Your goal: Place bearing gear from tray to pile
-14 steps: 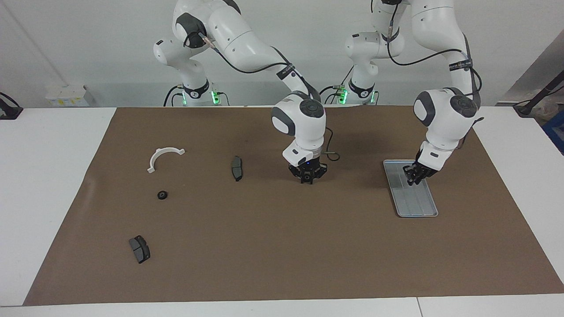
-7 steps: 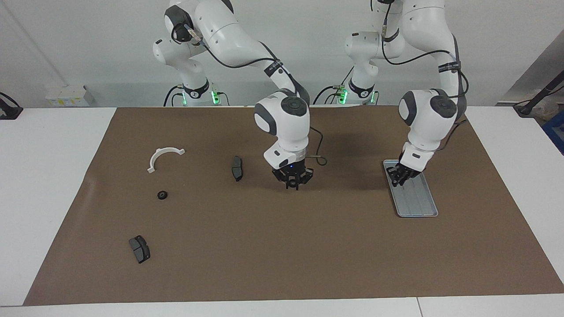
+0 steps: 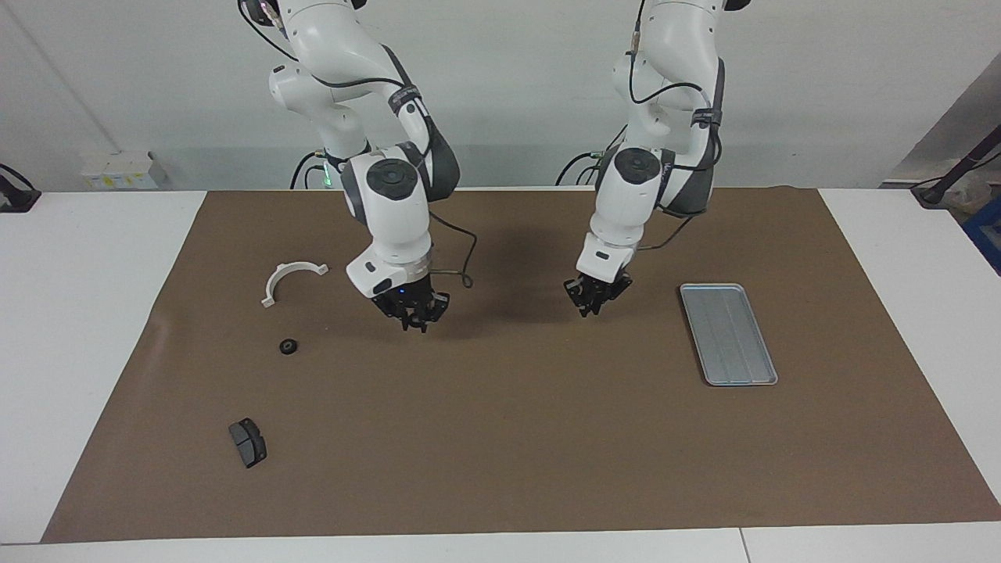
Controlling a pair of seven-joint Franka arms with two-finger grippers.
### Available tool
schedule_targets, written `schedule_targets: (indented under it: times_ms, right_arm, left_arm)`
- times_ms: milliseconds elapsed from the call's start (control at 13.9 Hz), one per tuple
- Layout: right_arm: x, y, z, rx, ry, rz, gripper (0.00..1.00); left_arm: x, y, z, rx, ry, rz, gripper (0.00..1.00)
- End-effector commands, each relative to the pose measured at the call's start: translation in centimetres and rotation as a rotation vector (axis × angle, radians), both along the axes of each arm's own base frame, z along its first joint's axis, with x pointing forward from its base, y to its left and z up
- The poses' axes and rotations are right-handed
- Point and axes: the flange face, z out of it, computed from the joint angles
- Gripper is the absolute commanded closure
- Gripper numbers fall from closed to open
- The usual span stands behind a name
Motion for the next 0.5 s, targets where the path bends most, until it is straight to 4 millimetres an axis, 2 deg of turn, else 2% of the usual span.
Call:
schedule_targets:
  times_ms: [0, 144, 288, 360, 432]
  right_arm:
    - [-2.9, -4.4, -1.8, -0.01, 0.051, 0.059, 1.0]
    - [-4.4, -7.8, -4.0, -0.004, 0.047, 0.093, 1.0]
    - [-5.5, -10.7, -5.6, 0.007, 0.028, 0.118, 1.0]
    - [-5.8, -11.2, -6.1, 0.012, 0.038, 0.127, 0.93]
    - [-5.9, -11.3, -6.1, 0.014, 0.04, 0.125, 0.62]
  left_arm:
    - [-1.3, -3.2, -2.7, -0.007, -0.005, -0.002, 0.93]
    - [-2.1, -4.7, -3.4, -0.018, -0.014, 0.002, 0.73]
    - [-1.4, -5.0, -2.4, -0.034, -0.027, 0.034, 0.19]
    - [-0.3, -4.7, -1.1, -0.044, -0.041, 0.049, 0.05]
    - [0.7, -3.7, 0.1, -0.043, -0.043, 0.07, 0.05]
